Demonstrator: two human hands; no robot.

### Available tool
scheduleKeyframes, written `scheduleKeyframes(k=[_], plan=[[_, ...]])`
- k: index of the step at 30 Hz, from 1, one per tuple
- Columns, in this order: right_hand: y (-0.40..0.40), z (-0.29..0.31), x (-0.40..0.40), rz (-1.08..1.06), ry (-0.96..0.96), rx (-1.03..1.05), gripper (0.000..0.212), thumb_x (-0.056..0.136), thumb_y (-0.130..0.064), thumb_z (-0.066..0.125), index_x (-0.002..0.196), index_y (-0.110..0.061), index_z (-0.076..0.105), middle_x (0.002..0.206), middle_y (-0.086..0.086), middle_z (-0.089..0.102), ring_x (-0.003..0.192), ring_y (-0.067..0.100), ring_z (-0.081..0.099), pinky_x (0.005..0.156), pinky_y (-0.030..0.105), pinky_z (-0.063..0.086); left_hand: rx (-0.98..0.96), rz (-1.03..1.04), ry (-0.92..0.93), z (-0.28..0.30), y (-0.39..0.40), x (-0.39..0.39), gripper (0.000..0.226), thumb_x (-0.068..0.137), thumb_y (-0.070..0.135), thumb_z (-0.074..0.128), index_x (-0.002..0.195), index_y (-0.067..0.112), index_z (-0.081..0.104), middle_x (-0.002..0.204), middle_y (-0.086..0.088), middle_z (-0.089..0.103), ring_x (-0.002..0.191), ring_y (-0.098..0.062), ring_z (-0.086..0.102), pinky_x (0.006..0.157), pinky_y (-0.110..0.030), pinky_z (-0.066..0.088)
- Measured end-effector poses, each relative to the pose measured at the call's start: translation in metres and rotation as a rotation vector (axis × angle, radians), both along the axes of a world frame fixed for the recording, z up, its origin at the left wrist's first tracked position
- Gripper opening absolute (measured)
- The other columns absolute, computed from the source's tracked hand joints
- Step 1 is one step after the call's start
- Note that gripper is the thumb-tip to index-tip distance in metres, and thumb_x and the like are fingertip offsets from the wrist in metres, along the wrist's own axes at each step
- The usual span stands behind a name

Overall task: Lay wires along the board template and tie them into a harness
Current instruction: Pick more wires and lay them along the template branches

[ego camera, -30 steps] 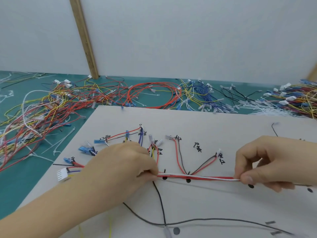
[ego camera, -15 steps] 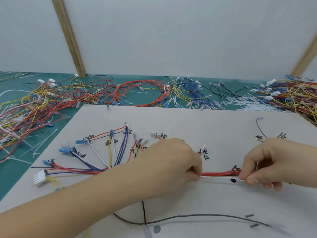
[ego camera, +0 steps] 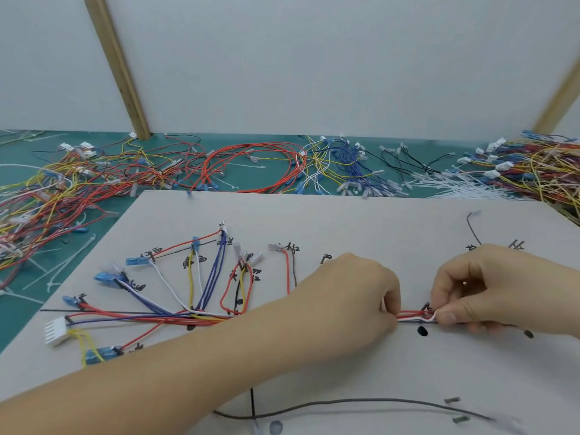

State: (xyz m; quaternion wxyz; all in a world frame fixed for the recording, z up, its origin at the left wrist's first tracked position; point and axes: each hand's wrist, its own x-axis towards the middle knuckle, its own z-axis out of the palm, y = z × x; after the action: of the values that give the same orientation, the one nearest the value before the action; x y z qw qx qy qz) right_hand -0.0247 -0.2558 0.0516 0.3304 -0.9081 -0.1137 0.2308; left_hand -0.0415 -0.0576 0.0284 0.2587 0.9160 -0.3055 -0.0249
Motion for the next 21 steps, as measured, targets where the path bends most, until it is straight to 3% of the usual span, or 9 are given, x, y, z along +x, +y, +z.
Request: scheduleKeyframes(k=[4, 8, 11, 15, 17, 21], plan=[[-0.004, 0.004, -0.004, 0.017, -0.058, -0.01, 0.016, 0.072, -0.018, 0.075, 0.065, -0.031, 0.072, 0.047, -0.003, 0.06, 0.036, 0.0, 0.048, 0.037, 0.013, 0.038, -0.016, -0.002, 0.075, -0.001, -0.003, 0.004, 0.012, 0.083, 0.022, 0.06, 0.091, 0.02, 0.069, 0.06, 0.018, 0.043, 0.061, -0.004, 0.043, 0.053, -0.005, 0.028], [-0.007, 0.006, -0.005, 0.038, -0.144, -0.036, 0.012, 0.071, -0.027, 0.074, 0.068, -0.038, 0.071, 0.054, -0.005, 0.064, 0.039, 0.001, 0.05, 0.042, 0.016, 0.041, -0.039, -0.009, 0.104, 0.0, -0.003, 0.005, 0.01, 0.082, 0.022, 0.062, 0.086, 0.02, 0.071, 0.071, 0.011, 0.06, 0.065, -0.003, 0.046, 0.058, -0.006, 0.032], [-0.006, 0.006, -0.006, 0.054, -0.169, -0.019, 0.015, 0.072, -0.025, 0.073, 0.066, -0.038, 0.07, 0.056, -0.006, 0.065, 0.041, 0.001, 0.052, 0.044, 0.014, 0.042, -0.037, 0.016, 0.075, -0.001, -0.002, 0.002, 0.01, 0.083, 0.024, 0.06, 0.087, 0.023, 0.07, 0.066, 0.013, 0.053, 0.067, -0.003, 0.045, 0.055, -0.003, 0.028], [-0.008, 0.005, -0.009, 0.066, -0.262, -0.004, 0.013, 0.073, -0.026, 0.072, 0.071, -0.039, 0.07, 0.058, -0.007, 0.064, 0.043, 0.002, 0.054, 0.045, 0.017, 0.046, -0.016, 0.021, -0.005, -0.002, -0.003, -0.004, 0.012, 0.086, 0.022, 0.051, 0.088, 0.024, 0.062, 0.069, 0.012, 0.05, 0.07, -0.008, 0.044, 0.058, -0.023, 0.031], [-0.01, 0.004, -0.009, 0.072, -0.3, -0.006, 0.012, 0.071, -0.028, 0.072, 0.073, -0.04, 0.07, 0.059, -0.01, 0.064, 0.046, 0.003, 0.055, 0.047, 0.02, 0.049, -0.014, 0.022, -0.016, -0.002, -0.003, -0.005, 0.012, 0.087, 0.021, 0.049, 0.089, 0.024, 0.06, 0.072, 0.012, 0.05, 0.071, -0.009, 0.043, 0.063, -0.023, 0.029], [-0.01, 0.004, -0.008, 0.105, -0.339, -0.052, 0.022, 0.068, -0.022, 0.077, 0.066, -0.042, 0.069, 0.063, -0.016, 0.066, 0.061, 0.002, 0.061, 0.052, 0.008, 0.043, -0.002, 0.031, -0.024, -0.004, -0.005, -0.006, 0.011, 0.087, 0.021, 0.05, 0.089, 0.024, 0.06, 0.073, 0.012, 0.049, 0.071, -0.008, 0.042, 0.063, -0.022, 0.028]])
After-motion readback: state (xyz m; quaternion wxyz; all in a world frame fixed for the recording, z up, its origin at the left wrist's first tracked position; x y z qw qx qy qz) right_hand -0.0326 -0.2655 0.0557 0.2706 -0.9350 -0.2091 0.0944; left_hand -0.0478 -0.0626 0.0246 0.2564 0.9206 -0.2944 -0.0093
